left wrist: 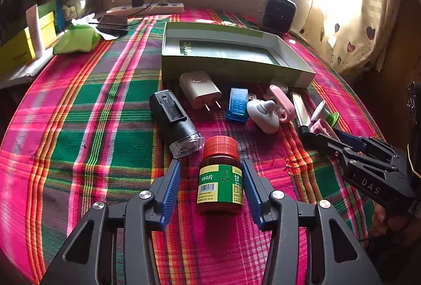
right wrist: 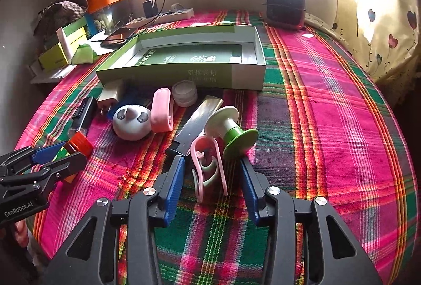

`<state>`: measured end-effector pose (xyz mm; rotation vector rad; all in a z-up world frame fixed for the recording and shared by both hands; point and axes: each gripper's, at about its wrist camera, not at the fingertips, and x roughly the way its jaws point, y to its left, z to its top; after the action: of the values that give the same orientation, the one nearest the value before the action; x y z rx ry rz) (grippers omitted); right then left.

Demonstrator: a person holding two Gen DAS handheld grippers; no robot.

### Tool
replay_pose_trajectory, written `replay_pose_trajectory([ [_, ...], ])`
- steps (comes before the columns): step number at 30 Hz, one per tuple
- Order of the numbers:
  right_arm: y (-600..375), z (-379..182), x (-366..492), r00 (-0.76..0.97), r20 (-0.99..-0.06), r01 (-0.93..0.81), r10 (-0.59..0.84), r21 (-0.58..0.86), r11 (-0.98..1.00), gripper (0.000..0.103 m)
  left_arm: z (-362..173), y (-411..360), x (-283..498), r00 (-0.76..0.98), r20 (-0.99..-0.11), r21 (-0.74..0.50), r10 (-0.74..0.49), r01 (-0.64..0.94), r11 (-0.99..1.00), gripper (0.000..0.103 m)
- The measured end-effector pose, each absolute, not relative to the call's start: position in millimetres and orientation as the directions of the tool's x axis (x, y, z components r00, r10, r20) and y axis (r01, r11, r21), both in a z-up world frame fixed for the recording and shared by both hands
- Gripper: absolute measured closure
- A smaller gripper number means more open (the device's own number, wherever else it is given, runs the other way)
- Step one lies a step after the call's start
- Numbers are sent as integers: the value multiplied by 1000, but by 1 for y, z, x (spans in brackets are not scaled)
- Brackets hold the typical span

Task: Organize rigid objects
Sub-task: 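Grasp the red-capped brown bottle with the left tool while the right tool grasps the pink hook clip, then carry the bottle and pink clip into the green box and open both tools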

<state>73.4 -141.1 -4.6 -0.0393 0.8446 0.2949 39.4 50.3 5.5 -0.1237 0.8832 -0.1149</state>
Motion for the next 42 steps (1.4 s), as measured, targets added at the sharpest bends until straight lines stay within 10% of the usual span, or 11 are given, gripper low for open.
replay_pose_trajectory([
  [9, -140, -5, 69, 636, -737, -264, 227, 69, 962, 78, 6, 53, 41, 633, -760, -151, -147, 48, 987, 72],
  [42, -130, 21, 53, 667, -689, -300, 283, 99, 949, 78, 7, 62, 32, 620, -769, -149, -157, 66, 987, 72],
])
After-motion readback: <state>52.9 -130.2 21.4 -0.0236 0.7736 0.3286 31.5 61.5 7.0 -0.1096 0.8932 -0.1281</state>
